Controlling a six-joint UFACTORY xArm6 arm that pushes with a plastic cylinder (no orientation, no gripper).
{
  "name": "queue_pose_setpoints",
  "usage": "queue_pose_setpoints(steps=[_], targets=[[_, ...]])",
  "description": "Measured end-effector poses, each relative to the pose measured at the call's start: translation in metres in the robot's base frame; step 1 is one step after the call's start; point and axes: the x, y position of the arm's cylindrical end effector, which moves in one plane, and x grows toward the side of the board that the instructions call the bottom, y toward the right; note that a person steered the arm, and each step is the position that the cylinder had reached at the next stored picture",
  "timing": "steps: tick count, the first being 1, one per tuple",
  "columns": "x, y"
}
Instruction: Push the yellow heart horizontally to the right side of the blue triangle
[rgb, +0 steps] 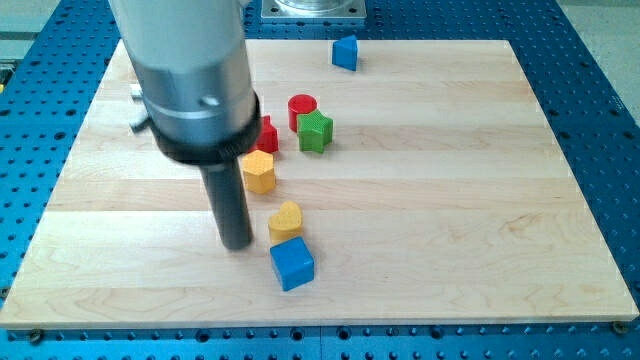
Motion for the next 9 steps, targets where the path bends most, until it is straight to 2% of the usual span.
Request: queue_pose_setpoints(steps=[1,2,3,4,5,7,8,9], targets=[[-0.048,0.071],[-0.126,0.108],[-0.175,0.111],[-0.141,0.078],[-0.190,0.066],[-0.235,0.184],[-0.221,0.199],[-0.277,0.237]])
